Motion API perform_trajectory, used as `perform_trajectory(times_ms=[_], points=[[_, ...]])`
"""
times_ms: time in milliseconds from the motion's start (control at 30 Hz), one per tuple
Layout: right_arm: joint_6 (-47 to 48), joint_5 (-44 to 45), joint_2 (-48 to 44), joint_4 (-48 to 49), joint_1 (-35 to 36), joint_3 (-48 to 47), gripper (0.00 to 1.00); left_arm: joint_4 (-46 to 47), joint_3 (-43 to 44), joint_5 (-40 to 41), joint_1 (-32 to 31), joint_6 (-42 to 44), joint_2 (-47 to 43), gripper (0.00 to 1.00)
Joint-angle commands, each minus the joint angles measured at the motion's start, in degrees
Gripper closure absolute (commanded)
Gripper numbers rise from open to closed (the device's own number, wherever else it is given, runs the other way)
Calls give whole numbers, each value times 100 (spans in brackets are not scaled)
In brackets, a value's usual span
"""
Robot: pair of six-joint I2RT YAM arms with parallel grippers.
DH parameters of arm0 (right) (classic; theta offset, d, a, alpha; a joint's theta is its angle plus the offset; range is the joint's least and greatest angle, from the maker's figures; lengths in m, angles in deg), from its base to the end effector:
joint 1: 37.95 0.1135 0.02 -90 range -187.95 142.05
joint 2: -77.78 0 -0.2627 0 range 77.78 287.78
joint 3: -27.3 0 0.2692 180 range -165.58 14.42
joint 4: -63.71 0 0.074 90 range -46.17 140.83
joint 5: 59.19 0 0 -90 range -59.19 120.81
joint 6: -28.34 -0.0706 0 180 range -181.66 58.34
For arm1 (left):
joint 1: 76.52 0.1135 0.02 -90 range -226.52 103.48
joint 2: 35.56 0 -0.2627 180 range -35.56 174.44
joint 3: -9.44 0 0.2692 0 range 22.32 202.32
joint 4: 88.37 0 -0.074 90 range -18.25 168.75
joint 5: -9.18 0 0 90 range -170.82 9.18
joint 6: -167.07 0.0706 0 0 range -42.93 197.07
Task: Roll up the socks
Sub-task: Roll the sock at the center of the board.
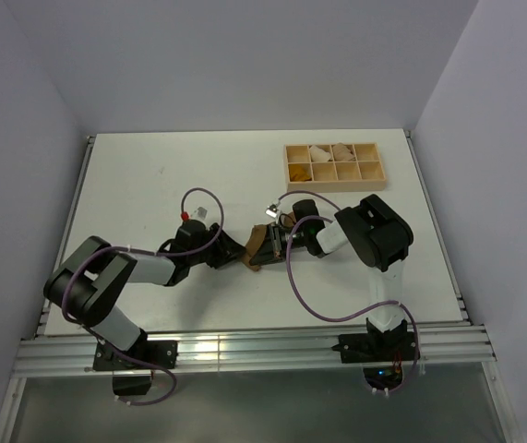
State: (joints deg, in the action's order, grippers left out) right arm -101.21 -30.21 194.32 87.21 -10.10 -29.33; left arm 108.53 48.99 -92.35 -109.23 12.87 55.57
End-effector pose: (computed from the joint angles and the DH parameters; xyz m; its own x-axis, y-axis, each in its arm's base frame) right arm 0.2889 0.2225 0.0514 -0.9452 -0.1505 -0.2899 -0.3203 0.2533 0.9128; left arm 0.2534 -0.1795 0.0838 -0.8096 -0.5285 -0.2555 -0.1404 0.5970 -0.7899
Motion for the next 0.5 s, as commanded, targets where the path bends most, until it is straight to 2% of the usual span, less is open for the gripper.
perform_trajectory(times_ms=[0,133,333,400,467], points=[[167,169,195,-368,-26,-37,100,-377,13,178,-51,93,299,51],[167,160,221,-377,-17,-55,100,-376,74,116,-78,101,431,54],[202,169,265,-456,-26,-108,100,-464,118,125,-183,92,370,51],[211,169,274,-474,-17,-125,100,-499,127,186,-209,92,361,54],[202,169,274,-457,-17,-116,100,-561,145,212,-227,110,396,63]])
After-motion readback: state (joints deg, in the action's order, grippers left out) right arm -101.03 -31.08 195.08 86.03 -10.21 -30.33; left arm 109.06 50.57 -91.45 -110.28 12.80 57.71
